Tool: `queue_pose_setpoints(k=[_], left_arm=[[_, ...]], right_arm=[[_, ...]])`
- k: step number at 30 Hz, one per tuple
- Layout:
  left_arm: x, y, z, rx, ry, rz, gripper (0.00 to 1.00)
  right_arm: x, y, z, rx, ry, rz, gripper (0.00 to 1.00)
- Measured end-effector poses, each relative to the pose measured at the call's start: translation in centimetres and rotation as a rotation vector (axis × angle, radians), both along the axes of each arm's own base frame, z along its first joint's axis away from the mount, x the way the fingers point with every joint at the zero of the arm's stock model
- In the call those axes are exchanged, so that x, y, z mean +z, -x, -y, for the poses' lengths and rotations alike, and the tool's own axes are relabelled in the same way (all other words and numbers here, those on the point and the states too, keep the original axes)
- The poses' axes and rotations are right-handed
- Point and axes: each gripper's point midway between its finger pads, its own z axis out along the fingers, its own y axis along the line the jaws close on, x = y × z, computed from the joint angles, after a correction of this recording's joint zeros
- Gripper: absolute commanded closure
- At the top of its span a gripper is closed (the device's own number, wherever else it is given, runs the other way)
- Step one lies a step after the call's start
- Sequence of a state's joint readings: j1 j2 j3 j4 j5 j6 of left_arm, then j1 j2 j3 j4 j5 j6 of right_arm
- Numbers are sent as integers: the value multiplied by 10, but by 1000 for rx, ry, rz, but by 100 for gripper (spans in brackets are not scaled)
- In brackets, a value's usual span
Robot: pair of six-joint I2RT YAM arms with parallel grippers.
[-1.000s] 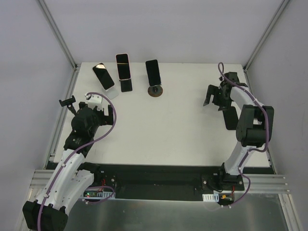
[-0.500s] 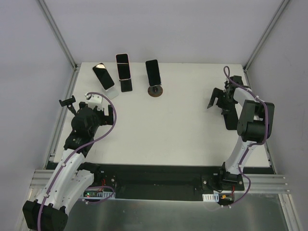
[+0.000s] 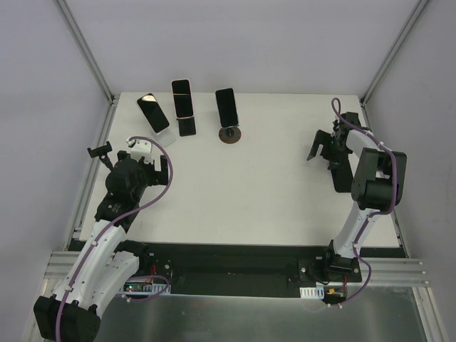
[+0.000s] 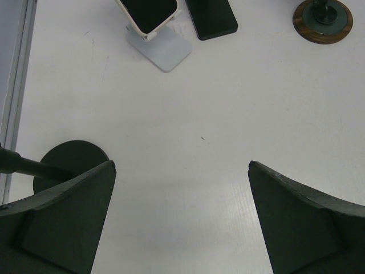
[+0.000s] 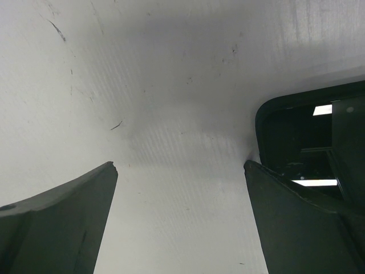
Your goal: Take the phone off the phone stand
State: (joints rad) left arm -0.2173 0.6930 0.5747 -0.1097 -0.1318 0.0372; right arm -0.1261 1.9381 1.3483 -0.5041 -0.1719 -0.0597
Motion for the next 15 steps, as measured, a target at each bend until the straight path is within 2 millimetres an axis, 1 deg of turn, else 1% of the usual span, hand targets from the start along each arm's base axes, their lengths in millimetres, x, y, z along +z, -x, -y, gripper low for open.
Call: queue_pose_setpoints(k=[4, 7, 8, 9, 12, 13, 14, 15], left_arm=[[0, 0, 0, 0, 0, 0, 1], [0, 0, 0, 0, 0, 0, 1], [0, 0, 0, 0, 0, 0, 1], [0, 0, 0, 0, 0, 0, 1], [0, 0, 0, 0, 0, 0, 1], [0, 0, 0, 0, 0, 0, 1], [0, 0, 0, -1, 0, -1, 1], [0, 0, 0, -1, 1, -1, 1]], right_arm=[[2, 0, 0, -2, -2, 6, 2], [13, -3, -1, -7, -11, 36, 0], [20, -5, -3, -8, -20, 59, 3], [29, -8, -5, -5, -28, 92, 4], [67, -20, -17, 19, -45, 221, 4], [78, -23, -22, 34, -50, 260, 4], [95, -29, -33, 62, -53, 320, 4], [106, -32, -41, 85, -58, 360, 4]])
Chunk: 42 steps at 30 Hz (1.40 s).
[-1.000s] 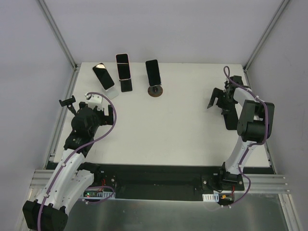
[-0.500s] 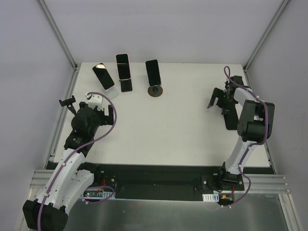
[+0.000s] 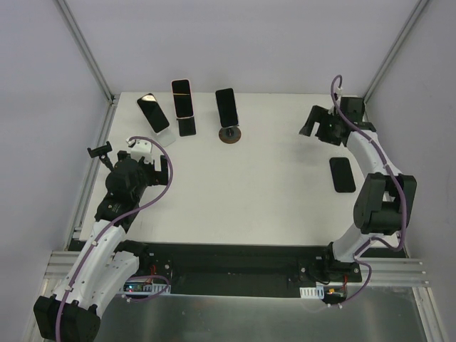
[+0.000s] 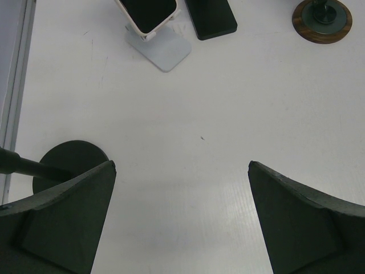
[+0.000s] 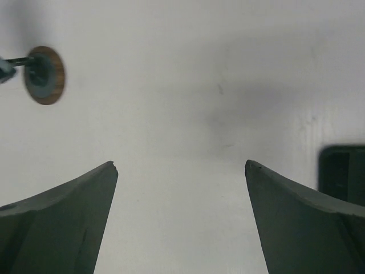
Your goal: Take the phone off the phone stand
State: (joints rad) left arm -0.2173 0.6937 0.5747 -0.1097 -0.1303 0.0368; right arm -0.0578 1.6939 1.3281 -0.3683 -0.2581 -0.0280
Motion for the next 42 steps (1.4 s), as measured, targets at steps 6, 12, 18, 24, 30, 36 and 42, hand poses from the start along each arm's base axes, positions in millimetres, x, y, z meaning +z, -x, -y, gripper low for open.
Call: queue_pose_setpoints(k=[6, 12, 18, 24, 30, 36, 42], left_arm=[[-1, 0, 2, -8, 3, -3, 1], [-5, 0, 9, -35, 2, -21, 1], [-10, -1, 9, -36, -2, -38, 1], [-14, -2, 11, -40, -6, -52, 1], [-25, -1, 11, -39, -16, -76, 1], [-32, 0, 12, -41, -25, -94, 1], [-36, 0, 14, -44, -30, -110, 1]], right_arm=[[57, -16, -86, 200, -11, 189, 4], [103, -39, -172, 357, -11, 335, 4], [97, -69, -239, 430, 20, 387, 4], [55, -89, -286, 458, 93, 375, 4], [28, -101, -303, 436, 177, 387, 4], [24, -114, -310, 424, 196, 425, 4], [13, -118, -317, 433, 197, 430, 4]])
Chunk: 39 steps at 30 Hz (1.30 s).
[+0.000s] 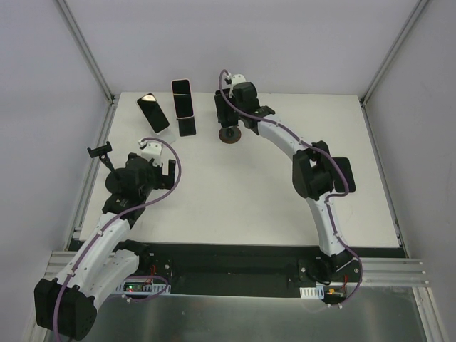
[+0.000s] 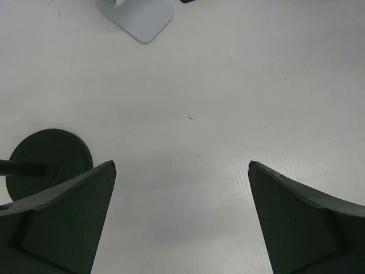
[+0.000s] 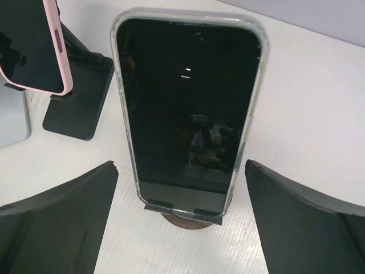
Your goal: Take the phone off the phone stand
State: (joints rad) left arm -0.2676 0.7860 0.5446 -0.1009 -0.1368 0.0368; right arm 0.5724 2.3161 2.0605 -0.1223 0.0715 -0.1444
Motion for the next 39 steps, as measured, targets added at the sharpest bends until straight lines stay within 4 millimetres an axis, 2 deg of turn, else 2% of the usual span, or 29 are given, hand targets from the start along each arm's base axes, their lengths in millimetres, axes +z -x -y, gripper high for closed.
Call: queue_pose_setpoints(k=[6, 16, 22, 31, 35, 39], left_arm=[[1, 0, 2, -7, 1, 5, 1], [0, 0, 2, -7, 1, 5, 1], [0, 0, 2, -7, 2, 5, 1], [0, 0, 2, -8, 2, 5, 1], [0, 0, 2, -8, 2, 5, 1], [0, 0, 3, -8, 2, 5, 1]], right_arm=[[-9, 2, -8, 12, 11, 0, 4], [-7, -6, 3, -63, 47, 31, 3], [-9, -12, -2, -66, 47, 43, 1], [-26, -7, -11, -47, 66, 20, 4], [-28, -5, -11, -59, 75, 18, 1], [-27, -6, -7, -105, 86, 26, 11]])
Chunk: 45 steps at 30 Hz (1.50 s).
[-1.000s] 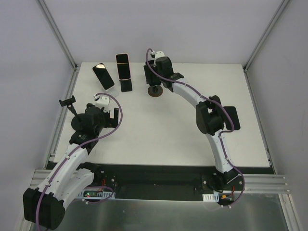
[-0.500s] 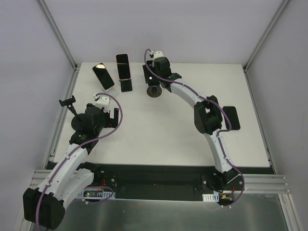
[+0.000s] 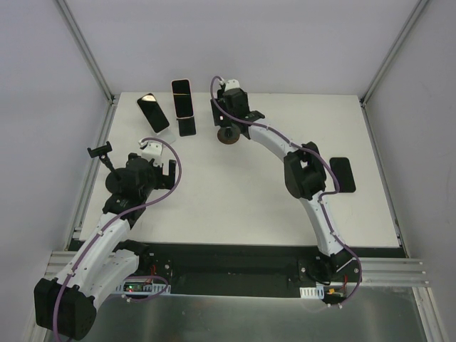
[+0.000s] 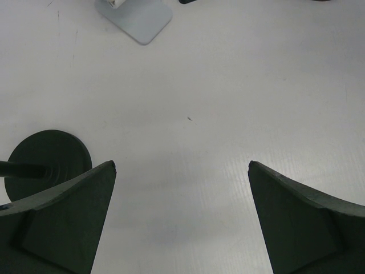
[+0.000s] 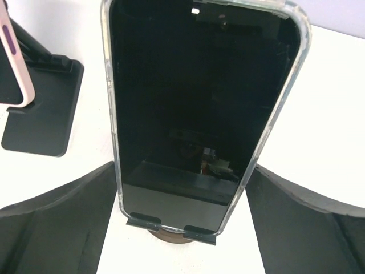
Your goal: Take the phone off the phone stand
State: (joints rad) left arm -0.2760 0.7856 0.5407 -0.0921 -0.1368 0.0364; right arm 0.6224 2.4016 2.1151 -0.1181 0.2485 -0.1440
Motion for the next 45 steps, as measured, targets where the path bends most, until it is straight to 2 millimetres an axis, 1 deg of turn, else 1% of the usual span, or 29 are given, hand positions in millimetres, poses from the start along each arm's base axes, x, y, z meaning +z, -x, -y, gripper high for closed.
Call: queue_pose_setpoints(k=[1, 3, 4, 6, 7, 9, 10, 12, 13, 15, 16, 17, 19, 23, 28, 38, 40, 45], left_arm=[[0, 0, 0, 0, 0, 0, 1], [0, 0, 0, 0, 0, 0, 1], [0, 0, 0, 0, 0, 0, 1], [0, 0, 0, 0, 0, 0, 1], [0, 0, 0, 0, 0, 1, 1], [0, 0, 0, 0, 0, 1, 1], [1, 0, 0, 0, 1, 3, 1], [2, 0, 0, 0, 2, 6, 1], [2, 0, 0, 0, 2, 8, 1], [4, 0, 0, 0, 4, 14, 1], [5, 1, 0, 0, 5, 17, 1], [5, 1, 0, 0, 6, 20, 1], [7, 1, 0, 0, 8, 26, 1], [9, 1, 0, -1, 10, 34, 1], [11, 2, 0, -1, 13, 41, 1], [15, 2, 0, -2, 16, 54, 1], [15, 2, 0, -2, 17, 55, 1], [17, 3, 0, -2, 19, 62, 1]], right_arm=[[0, -1, 1, -13, -1, 2, 17], [0, -1, 2, -33, -4, 4, 23], [0, -1, 2, -41, -5, 6, 29], [-1, 0, 2, -53, -11, 10, 35], [0, 1, 2, -57, -11, 10, 41], [-1, 2, 3, -60, -17, 10, 48], [0, 3, 4, -61, -21, 11, 53], [0, 7, 6, -62, -20, 7, 61], [1, 8, 7, -62, -23, 8, 66], [1, 13, 10, -59, -25, 1, 73], [2, 16, 11, -54, -27, -2, 78], [3, 19, 11, -48, -29, -6, 80], [3, 27, 14, -36, -24, -24, 82], [3, 36, 17, -18, -22, -45, 85], [2, 43, 20, -2, -12, -70, 87], [3, 45, 20, 14, 2, -76, 87], [7, 45, 20, 21, 7, -72, 87], [28, 41, 13, 47, -14, -37, 87]])
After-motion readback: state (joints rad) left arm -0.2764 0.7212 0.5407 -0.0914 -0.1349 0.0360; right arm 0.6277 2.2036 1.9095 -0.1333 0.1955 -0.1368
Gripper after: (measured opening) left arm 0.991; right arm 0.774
